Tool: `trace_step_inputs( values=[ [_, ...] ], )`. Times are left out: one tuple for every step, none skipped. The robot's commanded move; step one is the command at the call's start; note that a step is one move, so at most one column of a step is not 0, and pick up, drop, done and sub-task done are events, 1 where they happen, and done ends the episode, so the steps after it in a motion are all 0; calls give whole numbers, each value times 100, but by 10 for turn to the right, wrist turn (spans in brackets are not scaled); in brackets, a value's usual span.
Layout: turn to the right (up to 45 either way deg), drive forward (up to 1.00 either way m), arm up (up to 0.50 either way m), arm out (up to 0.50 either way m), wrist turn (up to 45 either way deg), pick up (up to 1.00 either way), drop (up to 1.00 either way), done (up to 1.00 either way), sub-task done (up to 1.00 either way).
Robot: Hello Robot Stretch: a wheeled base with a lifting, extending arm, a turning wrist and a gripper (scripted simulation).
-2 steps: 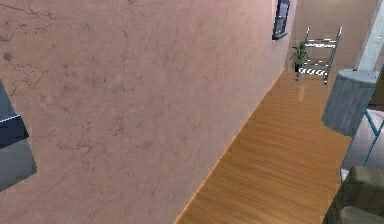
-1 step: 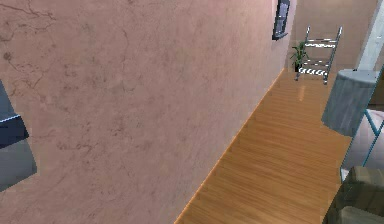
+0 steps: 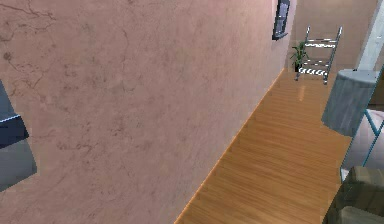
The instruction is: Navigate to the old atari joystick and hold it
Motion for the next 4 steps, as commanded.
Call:
trace_step_inputs(
  values=[
    [0,0,0,0,150,0,0,0,0],
    [0,0,-30,0,0,0,0,0,0],
    [0,0,0,0,0,100,0,0,0],
    [0,0,10,0,0,0,0,0,0]
  ],
)
